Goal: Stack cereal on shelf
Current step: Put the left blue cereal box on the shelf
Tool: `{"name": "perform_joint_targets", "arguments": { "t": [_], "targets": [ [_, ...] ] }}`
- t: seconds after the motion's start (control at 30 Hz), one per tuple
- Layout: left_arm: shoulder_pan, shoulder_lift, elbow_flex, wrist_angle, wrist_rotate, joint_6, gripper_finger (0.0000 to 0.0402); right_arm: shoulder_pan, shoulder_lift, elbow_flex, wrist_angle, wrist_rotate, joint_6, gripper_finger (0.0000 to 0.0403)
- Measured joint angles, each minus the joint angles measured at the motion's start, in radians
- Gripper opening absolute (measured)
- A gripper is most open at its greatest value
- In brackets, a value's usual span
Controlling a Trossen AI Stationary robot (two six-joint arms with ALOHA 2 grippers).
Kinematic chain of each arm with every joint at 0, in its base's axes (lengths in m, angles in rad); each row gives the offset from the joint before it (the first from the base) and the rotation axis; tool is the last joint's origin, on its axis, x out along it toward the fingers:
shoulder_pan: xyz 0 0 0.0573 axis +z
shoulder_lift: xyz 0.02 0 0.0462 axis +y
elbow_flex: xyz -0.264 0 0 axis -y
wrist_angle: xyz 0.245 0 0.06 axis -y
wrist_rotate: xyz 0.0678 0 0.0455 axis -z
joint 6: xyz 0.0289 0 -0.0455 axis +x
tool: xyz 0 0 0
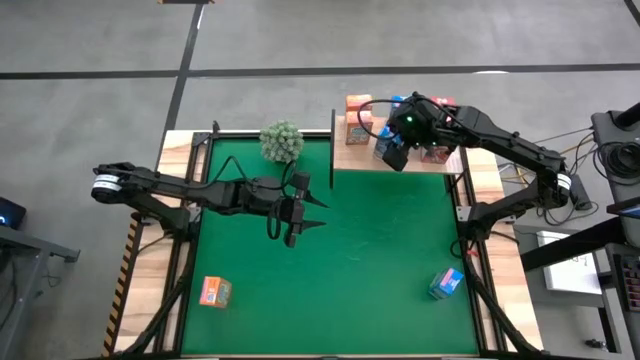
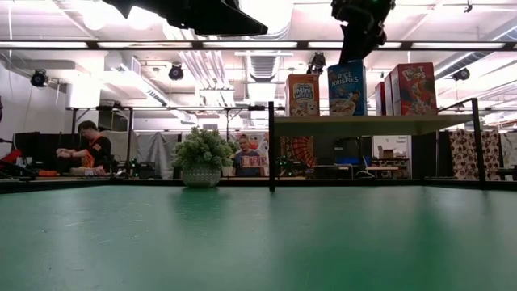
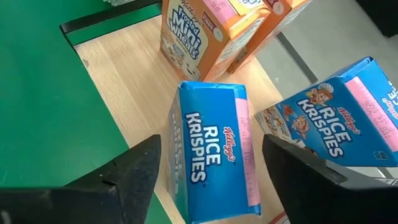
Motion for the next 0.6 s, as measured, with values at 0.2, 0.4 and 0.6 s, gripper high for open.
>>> {"name": "perform_joint_targets", "arguments": {
  "t": [0.2,0.4,0.6],
  "targets": [
    [0.0,0.0,0.0,-0.001,0.0,0.0,0.019,0.001,0.0,0.065,-0.002,0.0,0.044,0.0291],
    [0.0,0.0,0.0,-0.016,0.0,0.0,0.019,0.037,-0.001,0.152,-0.001,0.0,0.097,0.0285],
    [0.0,0.0,0.0,-0.03,0.0,0.0,0.019,0.184,-0.002,0.172,0.007,0.016,0.149,0.0255]
  ]
}}
